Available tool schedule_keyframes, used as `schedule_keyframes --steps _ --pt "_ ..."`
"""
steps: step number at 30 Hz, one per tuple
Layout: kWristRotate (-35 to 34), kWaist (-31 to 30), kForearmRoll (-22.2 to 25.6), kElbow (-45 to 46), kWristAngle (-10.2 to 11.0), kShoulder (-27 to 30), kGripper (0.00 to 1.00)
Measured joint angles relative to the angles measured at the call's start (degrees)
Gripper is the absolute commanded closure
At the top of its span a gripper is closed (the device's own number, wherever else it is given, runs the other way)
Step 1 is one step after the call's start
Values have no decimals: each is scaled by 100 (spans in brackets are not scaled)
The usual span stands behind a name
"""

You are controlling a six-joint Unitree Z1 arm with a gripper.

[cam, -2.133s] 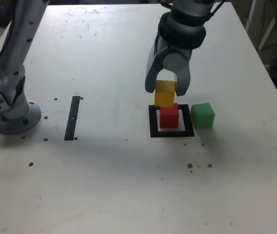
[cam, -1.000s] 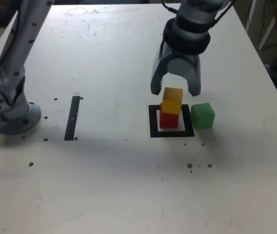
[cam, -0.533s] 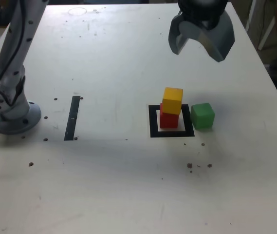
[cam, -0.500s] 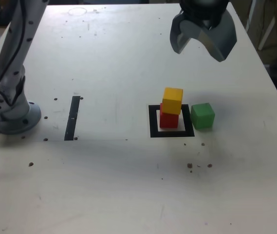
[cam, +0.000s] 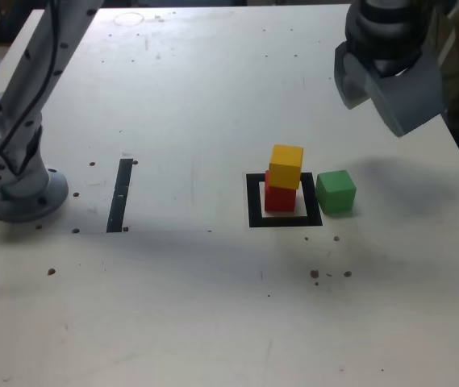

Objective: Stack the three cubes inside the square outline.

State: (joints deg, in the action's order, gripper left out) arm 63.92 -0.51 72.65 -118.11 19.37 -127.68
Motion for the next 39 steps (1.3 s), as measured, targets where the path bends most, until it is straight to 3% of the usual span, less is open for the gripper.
schedule_keyframes --steps 6,13,27,39 --pt "1071 -27 210 -2 -20 -216 1" --pt "1000 -112 218 112 -266 -369 2" --pt "792 -389 65 591 -452 -429 1" --pt "540 -454 37 595 -472 -512 20"
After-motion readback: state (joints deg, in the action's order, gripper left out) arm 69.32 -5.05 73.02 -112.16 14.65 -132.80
